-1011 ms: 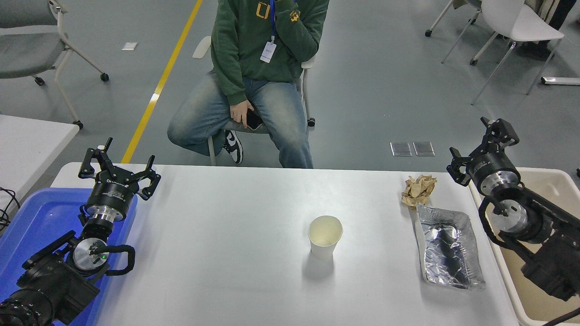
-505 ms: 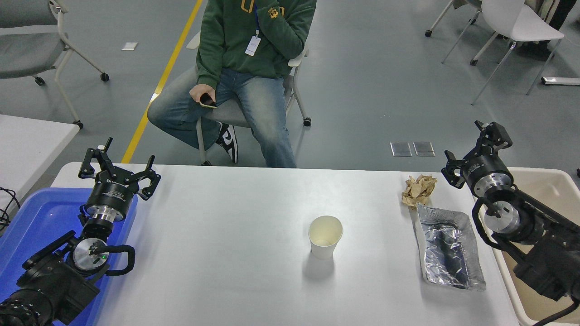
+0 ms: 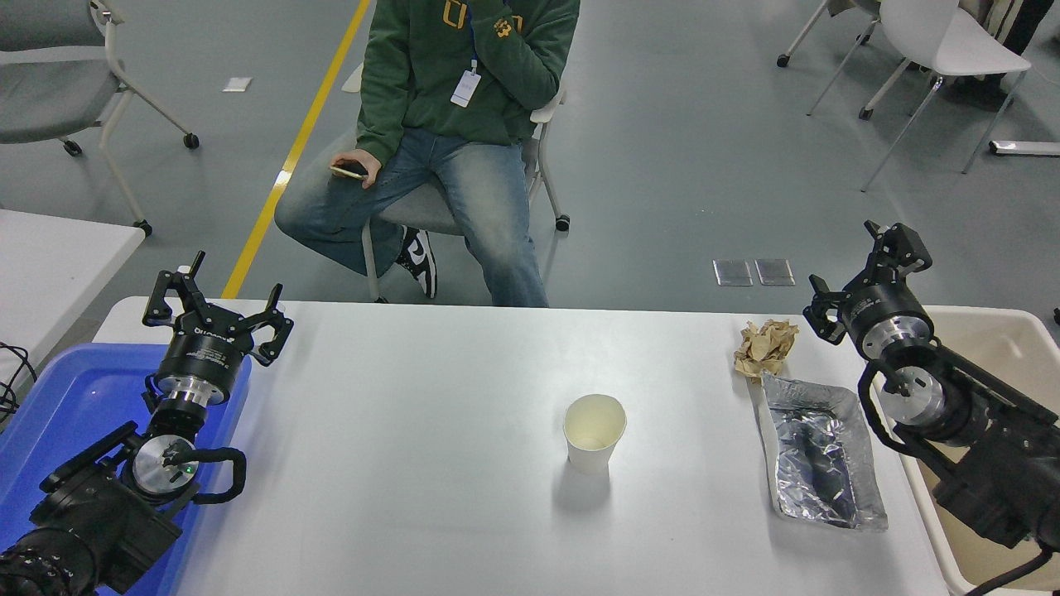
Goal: Clean the table surface
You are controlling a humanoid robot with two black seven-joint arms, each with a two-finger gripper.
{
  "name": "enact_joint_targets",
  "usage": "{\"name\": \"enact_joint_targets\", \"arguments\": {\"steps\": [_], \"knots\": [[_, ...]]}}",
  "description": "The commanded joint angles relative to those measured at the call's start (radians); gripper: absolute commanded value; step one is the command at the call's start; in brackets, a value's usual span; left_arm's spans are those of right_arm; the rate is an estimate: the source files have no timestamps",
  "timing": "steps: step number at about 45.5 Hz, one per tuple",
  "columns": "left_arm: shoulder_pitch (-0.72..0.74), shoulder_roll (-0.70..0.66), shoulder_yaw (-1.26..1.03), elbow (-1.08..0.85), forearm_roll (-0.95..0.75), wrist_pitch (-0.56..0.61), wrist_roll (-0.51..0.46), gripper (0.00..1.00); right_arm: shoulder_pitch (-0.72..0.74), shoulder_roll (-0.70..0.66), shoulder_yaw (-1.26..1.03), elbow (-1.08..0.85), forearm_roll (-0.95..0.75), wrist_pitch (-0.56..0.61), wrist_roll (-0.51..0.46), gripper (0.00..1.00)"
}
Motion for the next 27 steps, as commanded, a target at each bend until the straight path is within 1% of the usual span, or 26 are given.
{"name": "enact_joint_targets", "arguments": {"steps": [1,17,27], "knots": [[0.001,0.000,0.000,0.000,0.000,0.000,0.002,1.00,0.038,0.005,-0.002,-0.003,-0.002,0.003,0.001,1.00],[0.001,0.000,0.000,0.000,0.000,0.000,0.000,1.00,0.047,-0.001,-0.001,0.003,-0.002,0.000,0.001,1.00],[0.001,0.000,0.000,0.000,0.000,0.000,0.000,1.00,0.056,-0.012,-0.039,0.003,-0.011,0.000,0.002,1.00]]}}
